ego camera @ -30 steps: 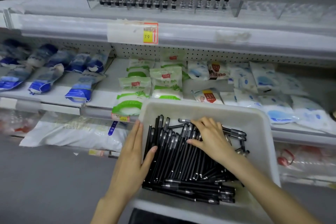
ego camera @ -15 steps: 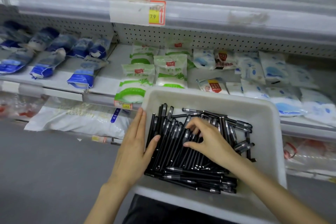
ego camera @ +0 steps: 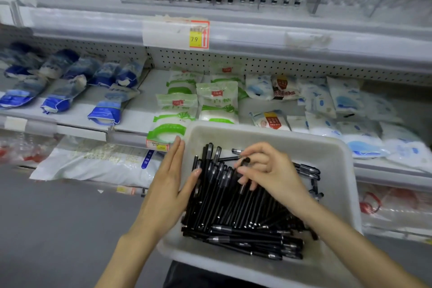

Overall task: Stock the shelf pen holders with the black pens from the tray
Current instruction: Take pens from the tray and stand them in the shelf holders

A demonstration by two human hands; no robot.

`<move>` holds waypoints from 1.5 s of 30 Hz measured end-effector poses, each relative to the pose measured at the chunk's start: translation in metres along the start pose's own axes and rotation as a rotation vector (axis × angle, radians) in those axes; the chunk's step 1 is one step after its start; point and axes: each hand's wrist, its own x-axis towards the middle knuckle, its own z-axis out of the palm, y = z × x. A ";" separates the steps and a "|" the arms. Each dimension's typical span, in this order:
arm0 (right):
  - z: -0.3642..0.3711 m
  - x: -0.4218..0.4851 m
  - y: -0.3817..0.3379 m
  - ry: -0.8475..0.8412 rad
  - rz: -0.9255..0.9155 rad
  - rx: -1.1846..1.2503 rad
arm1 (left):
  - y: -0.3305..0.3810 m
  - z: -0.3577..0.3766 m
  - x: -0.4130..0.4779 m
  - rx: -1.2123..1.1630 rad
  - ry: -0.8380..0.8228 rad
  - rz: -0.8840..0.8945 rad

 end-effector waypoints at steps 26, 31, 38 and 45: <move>-0.072 0.100 -0.318 0.330 -0.872 -0.346 | 0.122 -0.102 0.194 0.398 0.363 0.510; -0.076 0.115 -0.314 0.350 -0.851 -0.403 | 0.121 -0.104 0.196 0.414 0.369 0.523; -0.078 0.134 -0.312 0.366 -0.821 -0.530 | 0.122 -0.106 0.196 0.475 0.362 0.515; -0.068 0.138 -0.305 0.403 -0.858 -0.792 | 0.124 -0.110 0.195 0.456 0.321 0.510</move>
